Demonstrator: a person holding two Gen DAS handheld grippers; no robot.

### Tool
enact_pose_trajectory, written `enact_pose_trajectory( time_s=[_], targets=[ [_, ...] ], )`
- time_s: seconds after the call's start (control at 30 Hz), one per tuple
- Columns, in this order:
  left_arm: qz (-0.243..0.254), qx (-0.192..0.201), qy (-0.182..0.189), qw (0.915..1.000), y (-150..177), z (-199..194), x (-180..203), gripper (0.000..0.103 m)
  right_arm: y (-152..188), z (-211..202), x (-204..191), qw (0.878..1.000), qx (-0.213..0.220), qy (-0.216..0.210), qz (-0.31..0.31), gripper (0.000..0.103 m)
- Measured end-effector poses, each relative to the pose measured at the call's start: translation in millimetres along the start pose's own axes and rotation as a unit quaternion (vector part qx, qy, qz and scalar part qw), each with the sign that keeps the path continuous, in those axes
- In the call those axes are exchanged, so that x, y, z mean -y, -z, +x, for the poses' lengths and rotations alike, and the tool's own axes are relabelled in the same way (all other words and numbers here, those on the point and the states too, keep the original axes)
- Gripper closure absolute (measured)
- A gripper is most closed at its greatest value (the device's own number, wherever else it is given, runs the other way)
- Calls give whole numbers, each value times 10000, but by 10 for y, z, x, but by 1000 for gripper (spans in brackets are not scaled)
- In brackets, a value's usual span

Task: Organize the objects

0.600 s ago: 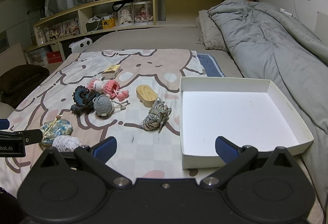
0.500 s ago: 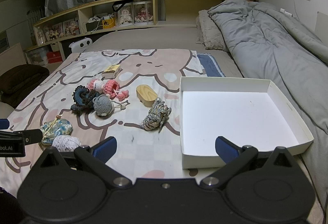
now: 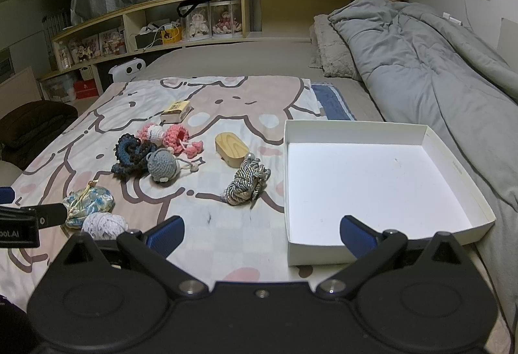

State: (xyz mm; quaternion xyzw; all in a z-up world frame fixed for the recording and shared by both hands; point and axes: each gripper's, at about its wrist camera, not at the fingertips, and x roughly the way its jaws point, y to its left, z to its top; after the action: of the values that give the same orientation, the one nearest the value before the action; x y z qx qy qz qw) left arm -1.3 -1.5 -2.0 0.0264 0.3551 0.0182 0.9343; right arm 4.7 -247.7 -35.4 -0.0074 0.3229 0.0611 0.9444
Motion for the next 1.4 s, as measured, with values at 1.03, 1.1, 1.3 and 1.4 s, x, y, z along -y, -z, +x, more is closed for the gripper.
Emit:
enact_pose_trajectory(
  time_s=[1.03,1.1,1.3,1.4],
  targets=[
    [-7,-13,-2,10000,-3,1,0,0,-22,-20,-13,10000,-24,4,1,0],
    [-11,-13,-2,10000,2,1,4,0,19,29,-5,10000,-26,2,1,0],
    [-6,-14,-1,10000,-2,2,1,0,8,13,-13,10000,-31,5,0,0],
    [-10,-16,-2,10000,-2,1,1,0,2,20,-8,10000,-34,9,3,0]
  ],
)
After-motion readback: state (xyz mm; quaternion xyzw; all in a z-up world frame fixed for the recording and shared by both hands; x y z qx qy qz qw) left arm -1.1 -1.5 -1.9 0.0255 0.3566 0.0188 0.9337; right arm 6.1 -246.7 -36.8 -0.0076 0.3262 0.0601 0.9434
